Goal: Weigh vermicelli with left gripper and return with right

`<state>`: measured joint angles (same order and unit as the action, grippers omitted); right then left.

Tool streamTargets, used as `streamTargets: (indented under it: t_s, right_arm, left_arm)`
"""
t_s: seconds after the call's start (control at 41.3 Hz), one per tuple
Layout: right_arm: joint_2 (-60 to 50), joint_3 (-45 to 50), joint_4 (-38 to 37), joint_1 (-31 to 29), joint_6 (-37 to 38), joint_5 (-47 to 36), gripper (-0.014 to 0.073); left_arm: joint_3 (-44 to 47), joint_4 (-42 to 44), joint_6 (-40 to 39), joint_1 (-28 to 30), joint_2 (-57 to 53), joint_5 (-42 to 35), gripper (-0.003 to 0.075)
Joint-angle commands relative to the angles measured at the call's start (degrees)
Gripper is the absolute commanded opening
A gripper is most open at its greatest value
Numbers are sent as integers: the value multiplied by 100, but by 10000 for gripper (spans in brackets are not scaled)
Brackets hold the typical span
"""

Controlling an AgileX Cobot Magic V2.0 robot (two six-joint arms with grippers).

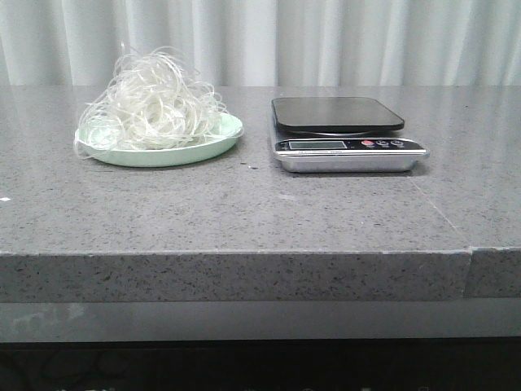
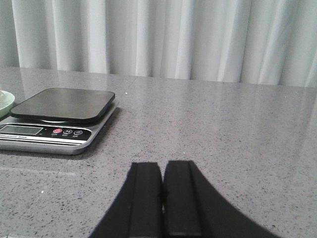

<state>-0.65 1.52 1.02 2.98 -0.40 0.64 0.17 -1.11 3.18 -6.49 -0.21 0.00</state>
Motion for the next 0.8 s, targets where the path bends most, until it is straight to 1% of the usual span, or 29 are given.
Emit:
streamTargets:
  t_s: [0.0,0.63,0.776]
  right_arm:
    - [-92,-40,28,-143,-23,-508,153]
    - [-86,-40,28,-199,-23,-503,153]
    - [-86,-40,28,-199,-23,-503,153]
  left_arm:
    - [41,-58,-59,-11,-119,-444,141]
    - [41,-58,-59,-11,-119,-444,141]
    - [41,-58,-59,221,-119,-444,141]
